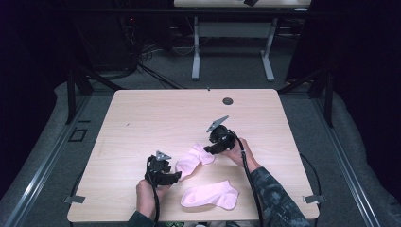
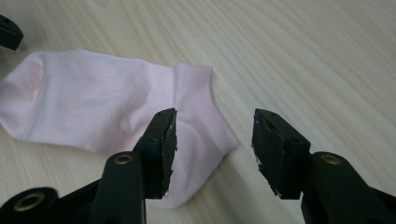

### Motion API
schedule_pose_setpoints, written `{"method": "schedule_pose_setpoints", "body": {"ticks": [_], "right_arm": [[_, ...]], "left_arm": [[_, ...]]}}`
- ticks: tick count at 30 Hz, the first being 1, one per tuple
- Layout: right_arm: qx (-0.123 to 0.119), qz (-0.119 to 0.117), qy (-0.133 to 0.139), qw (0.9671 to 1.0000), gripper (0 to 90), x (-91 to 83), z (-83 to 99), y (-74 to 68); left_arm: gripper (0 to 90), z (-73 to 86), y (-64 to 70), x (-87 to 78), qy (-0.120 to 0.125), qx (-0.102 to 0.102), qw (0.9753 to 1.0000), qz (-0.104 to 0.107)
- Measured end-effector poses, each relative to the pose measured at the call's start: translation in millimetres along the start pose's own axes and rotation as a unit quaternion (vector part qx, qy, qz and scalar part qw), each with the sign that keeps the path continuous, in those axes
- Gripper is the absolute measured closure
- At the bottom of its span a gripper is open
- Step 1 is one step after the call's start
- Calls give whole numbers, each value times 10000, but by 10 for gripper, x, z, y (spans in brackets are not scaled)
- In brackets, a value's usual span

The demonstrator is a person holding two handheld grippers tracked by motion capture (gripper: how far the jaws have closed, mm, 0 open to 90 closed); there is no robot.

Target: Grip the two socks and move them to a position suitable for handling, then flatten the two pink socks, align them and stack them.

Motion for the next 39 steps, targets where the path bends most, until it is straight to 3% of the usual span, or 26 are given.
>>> {"method": "schedule_pose_setpoints", "body": {"ticks": [7, 14, 16, 19, 27, 29, 33, 36, 39], "right_arm": [[-148, 33, -175, 9997, 553, 181, 10, -9], [-203, 107, -298, 9993, 615, 209, 16, -60], [-216, 133, -300, 9992, 617, 202, 25, -66], [-185, 98, -312, 9993, 616, 205, 25, -54], [-22, -142, -273, 9995, 720, 215, 44, -47], [-64, -215, -287, 9993, 787, 211, 39, -65], [-28, -277, -307, 9991, 820, 207, 45, -67], [160, -302, -257, 9991, 831, 212, 55, -63], [185, -224, -285, 9992, 835, 210, 47, -76]], "left_arm": [[517, -58, -12, 33, -159, 103, 9998, -71], [573, -79, -11, 85, -309, 256, 9990, -180], [583, -74, -14, 95, -297, 264, 9991, -128], [593, -90, -17, 97, -358, 308, 9988, -147], [699, -93, 8, 115, -427, 449, 9976, -297], [763, -97, 24, 123, -476, 505, 9972, -263], [836, -94, 19, 127, -437, 526, 9974, -210], [857, -89, 3, 122, -396, 494, 9980, -91], [864, -96, 0, 127, -383, 499, 9980, -73]]}}
Point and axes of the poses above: each handheld gripper's, and its own axes: x roughly forward along the jaws, z roughly out of its underside, y roughly to its right, the point moved 4 cm from there along x, roughly forward along the jaws, and after that the axes turned 15 degrees about z, right-handed, at the moved point
